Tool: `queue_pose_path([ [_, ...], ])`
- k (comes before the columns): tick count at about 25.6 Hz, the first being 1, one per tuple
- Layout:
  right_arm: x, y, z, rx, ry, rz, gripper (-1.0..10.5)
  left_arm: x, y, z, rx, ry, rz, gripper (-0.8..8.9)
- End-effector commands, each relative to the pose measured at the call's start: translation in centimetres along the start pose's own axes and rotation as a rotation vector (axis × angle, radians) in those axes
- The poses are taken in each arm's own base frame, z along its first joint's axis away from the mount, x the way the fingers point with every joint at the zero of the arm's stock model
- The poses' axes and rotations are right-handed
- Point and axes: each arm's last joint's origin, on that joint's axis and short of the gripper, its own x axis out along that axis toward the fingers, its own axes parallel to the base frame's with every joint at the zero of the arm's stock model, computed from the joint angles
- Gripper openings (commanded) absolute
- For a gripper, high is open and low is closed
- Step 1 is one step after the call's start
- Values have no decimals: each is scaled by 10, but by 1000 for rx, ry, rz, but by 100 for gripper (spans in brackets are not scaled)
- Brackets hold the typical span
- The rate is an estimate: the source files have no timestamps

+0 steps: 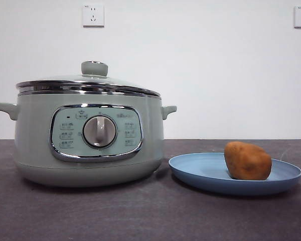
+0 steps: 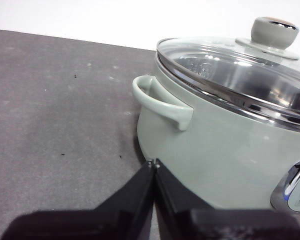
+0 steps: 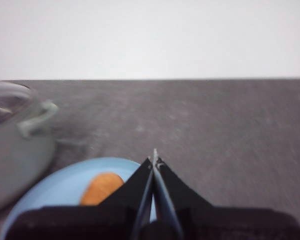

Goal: Take the potato out from the steamer,put the potato on the plate,close the lid

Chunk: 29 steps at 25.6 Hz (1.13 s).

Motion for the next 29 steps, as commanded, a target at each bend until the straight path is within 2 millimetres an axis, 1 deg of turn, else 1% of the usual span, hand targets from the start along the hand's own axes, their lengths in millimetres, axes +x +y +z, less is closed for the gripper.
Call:
queue_pose_path([
  [1, -1, -1, -11, 37, -17, -43, 0, 1, 1, -4, -4, 9, 3, -3],
  [3, -2, -1, -18, 49, -20, -48, 0, 1, 1, -4, -4, 9, 3, -3],
  [9, -7, -1, -26, 81, -65, -69, 0, 1, 1, -4, -4, 9, 3, -3],
  [15, -12, 0, -27, 80, -82, -102, 0, 1, 1, -4, -4, 9, 2, -3],
  [21, -13, -2, -34, 112, -18, -169, 0, 1, 1, -4, -4, 9, 2, -3],
  [26, -14, -2, -38, 141, 17, -177, 0, 1, 1, -4, -4, 9, 2, -3],
  [29, -14, -2, -44, 153, 81, -182, 0, 1, 1, -4, -4, 9, 2, -3],
])
